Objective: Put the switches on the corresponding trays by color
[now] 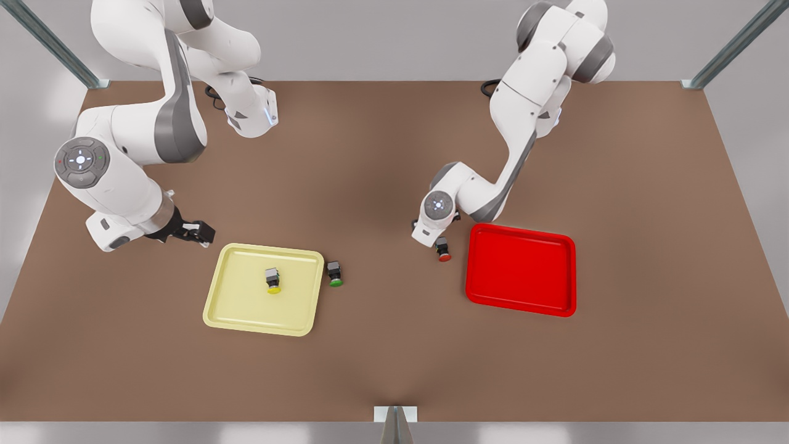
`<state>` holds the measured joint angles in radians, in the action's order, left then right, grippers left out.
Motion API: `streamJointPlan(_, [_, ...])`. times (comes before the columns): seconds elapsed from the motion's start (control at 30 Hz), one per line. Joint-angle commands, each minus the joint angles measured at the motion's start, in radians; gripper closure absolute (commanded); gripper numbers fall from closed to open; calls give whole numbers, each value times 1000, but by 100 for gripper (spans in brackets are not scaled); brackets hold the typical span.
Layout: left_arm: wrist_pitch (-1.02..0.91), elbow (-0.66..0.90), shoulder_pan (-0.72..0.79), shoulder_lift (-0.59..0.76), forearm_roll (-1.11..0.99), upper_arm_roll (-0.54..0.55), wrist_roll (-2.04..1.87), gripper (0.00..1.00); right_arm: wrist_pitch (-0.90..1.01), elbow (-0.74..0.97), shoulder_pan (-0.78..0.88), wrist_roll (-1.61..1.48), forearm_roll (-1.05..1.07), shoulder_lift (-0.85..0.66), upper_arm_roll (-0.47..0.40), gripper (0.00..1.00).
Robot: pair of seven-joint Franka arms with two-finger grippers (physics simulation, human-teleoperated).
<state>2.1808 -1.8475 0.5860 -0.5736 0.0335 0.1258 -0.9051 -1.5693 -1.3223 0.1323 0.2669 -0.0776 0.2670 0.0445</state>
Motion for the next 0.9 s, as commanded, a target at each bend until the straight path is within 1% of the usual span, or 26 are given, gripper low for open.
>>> streamJointPlan(0.0, [2, -2, 1, 0, 2, 0, 0, 1, -2, 0, 0, 0, 1, 0, 0, 0])
streamJointPlan(0.2, [30, 27, 61, 4, 2, 6, 14, 1, -2, 0, 0, 0, 1, 1, 0, 0])
streamJointPlan(0.3, [28, 28, 29, 1, -1, 3, 63, 1, -2, 0, 1, 0, 1, 1, 0, 0])
streamJointPlan(0.43, [13, 105, 38, -31, 2, 0, 63, 1, -2, 0, 1, 0, 1, 1, 2, 0])
streamJointPlan(0.47, [-7, 143, 35, -49, 0, 0, 66, 1, -2, 0, 1, 0, 1, 1, 3, 0])
streamJointPlan(0.5, [-85, 226, 31, -77, 0, -3, 83, 1, -2, 0, 3, 0, 1, 1, 3, 0])
streamJointPlan(0.63, [-99, 300, 32, -134, -1, -6, 98, 1, -2, 0, 3, 0, 1, 1, 3, 0])
streamJointPlan(0.73, [-99, 294, 9, -143, 17, -5, 138, 1, -2, 0, 3, 0, 1, 3, 3, 0])
streamJointPlan(0.77, [-116, 287, -11, -135, 22, -5, 135, 1, -2, 0, 3, 0, 1, 1, 3, 0])
streamJointPlan(0.8, [-159, 286, -38, -131, 84, -5, 130, 1, -2, 0, 3, 0, 1, 3, 3, 0])
streamJointPlan(0.87, [-199, 284, -63, -124, 91, -6, 130, 1, -2, 0, 3, 0, 1, 1, 3, 0])
